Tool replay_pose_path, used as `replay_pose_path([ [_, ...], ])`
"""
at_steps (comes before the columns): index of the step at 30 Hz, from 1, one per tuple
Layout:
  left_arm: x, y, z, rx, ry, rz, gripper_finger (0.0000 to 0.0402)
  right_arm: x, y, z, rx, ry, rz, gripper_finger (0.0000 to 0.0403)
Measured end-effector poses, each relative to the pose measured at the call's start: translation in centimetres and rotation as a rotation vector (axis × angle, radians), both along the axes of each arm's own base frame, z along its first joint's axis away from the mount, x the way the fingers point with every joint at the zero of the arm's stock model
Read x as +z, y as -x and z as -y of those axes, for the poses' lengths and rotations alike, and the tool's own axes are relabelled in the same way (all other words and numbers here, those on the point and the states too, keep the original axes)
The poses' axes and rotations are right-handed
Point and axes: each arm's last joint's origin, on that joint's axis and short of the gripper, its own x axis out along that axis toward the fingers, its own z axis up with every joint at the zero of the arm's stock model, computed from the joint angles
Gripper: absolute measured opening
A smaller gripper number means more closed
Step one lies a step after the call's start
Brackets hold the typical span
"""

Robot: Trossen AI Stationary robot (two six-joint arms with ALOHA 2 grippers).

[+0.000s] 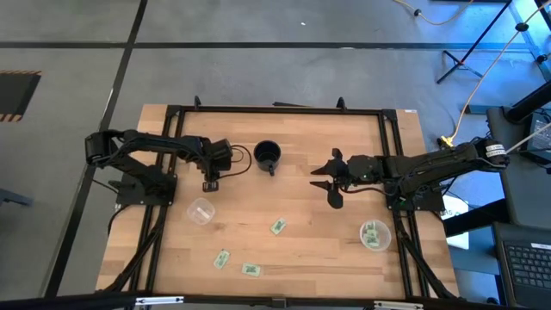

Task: Pick and place Stevia / Truvia into bins
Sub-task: Put the stevia packet into the left transparent container

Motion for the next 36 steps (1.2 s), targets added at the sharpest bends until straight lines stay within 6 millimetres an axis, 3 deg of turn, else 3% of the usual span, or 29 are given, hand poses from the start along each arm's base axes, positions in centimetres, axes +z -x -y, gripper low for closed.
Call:
replay_pose_path([
  [22, 1.8, -0.9, -0.4, 0.000, -0.013, -0.038, 0.0005, -0.1, 0.1, 0.0, -0.002, -0.003, -0.015, 0.0162],
  [32, 2.9, -1.7, -0.7, 0.000, -0.022, 0.001, 0.0007, -0.1, 0.1, 0.0, -0.002, -0.002, -0.015, 0.0162],
  [36, 4.2, -2.2, -0.8, -0.004, -0.020, -0.002, 0.0007, -0.1, 0.1, 0.0, -0.002, -0.002, -0.015, 0.0162],
])
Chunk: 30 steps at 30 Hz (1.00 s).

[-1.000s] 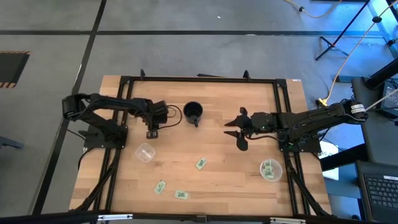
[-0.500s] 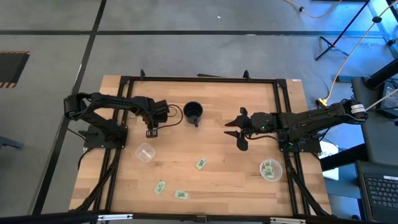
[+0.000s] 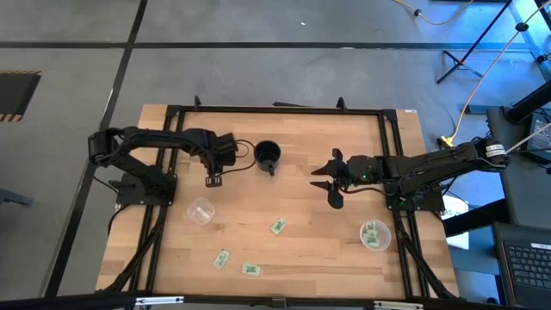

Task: Pick and place Stevia / Truvia into bins
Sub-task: Put the stevia packet into the left transparent container

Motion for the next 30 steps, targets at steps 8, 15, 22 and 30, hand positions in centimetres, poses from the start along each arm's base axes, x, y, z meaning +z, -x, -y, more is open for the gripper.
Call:
replay_pose_path([
  [8, 3.4, -1.6, 1.0, -0.097, 0.087, 0.036, 0.0008, 0.0, 0.0, 0.0, -0.001, -0.003, 0.000, 0.0162],
  [15, 6.4, -3.6, 3.2, -0.116, 0.223, 0.162, 0.0008, 0.0, 0.0, 0.0, -0.002, -0.004, 0.000, 0.0162],
  [22, 7.2, -3.9, 6.2, -0.145, 0.256, 0.121, 0.0008, 0.0, 0.0, 0.0, -0.002, -0.004, 0.000, 0.0162],
  [30, 6.9, -3.2, 9.5, -0.021, 0.303, -0.003, 0.0008, 0.0, 0.0, 0.0, -0.001, -0.003, 0.000, 0.0162],
])
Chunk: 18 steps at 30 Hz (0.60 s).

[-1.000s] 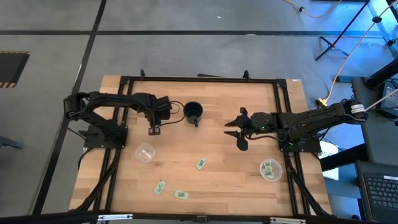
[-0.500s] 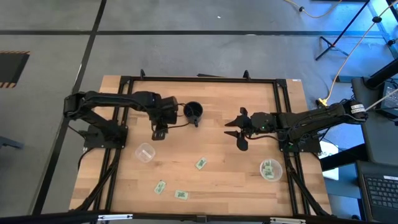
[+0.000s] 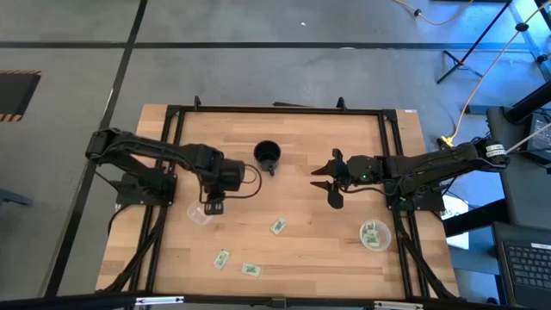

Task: Pick and place Stevia / Truvia into bins
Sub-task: Put the stevia packet into the left transparent container

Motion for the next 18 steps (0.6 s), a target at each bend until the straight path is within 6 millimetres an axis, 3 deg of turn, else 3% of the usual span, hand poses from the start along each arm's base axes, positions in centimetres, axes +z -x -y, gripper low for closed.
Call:
replay_pose_path([
  [4, -0.1, 0.9, 1.8, 0.032, -0.003, -0.105, 0.0008, 0.0, 0.0, 0.0, 0.000, 0.000, 0.000, 0.0162],
  [9, -0.2, 1.9, 3.8, 0.022, -0.070, -0.107, 0.0008, 0.0, 0.0, 0.0, 0.000, 0.001, 0.000, 0.0162],
  [14, -1.1, 4.3, 4.5, 0.108, -0.182, -0.109, 0.0008, 0.0, 0.0, 0.0, 0.001, 0.001, -0.002, 0.0162],
  [18, -1.4, 5.4, 4.7, 0.170, -0.154, -0.040, 0.0008, 0.0, 0.0, 0.0, 0.000, 0.000, -0.001, 0.0162],
])
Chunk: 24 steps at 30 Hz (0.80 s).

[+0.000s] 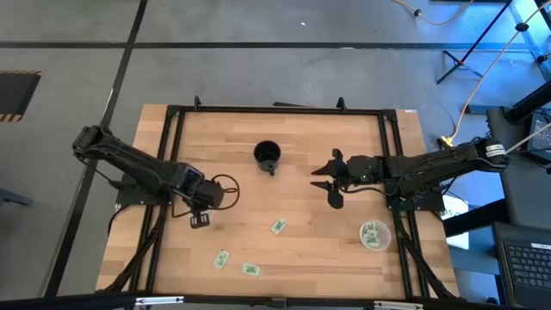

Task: Pick and place Stevia / Truvia into bins
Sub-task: Put the stevia packet into the left transparent container

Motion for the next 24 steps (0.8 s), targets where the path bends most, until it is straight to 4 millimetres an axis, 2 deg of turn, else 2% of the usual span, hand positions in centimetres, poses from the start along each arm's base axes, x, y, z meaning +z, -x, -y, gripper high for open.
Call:
replay_pose_path([
  [8, -1.8, 2.0, -0.4, 0.126, -0.010, 0.035, 0.0008, 0.0, 0.0, 0.0, 0.000, 0.000, 0.000, 0.0162],
  [17, -2.9, 2.2, -0.6, 0.142, -0.026, 0.046, 0.0008, 0.0, 0.0, 0.0, 0.000, 0.001, 0.000, 0.0162],
  [24, -3.0, 2.2, -0.6, 0.143, -0.031, 0.046, 0.0012, -0.1, 0.0, 0.0, 0.001, 0.002, -0.006, 0.0162],
])
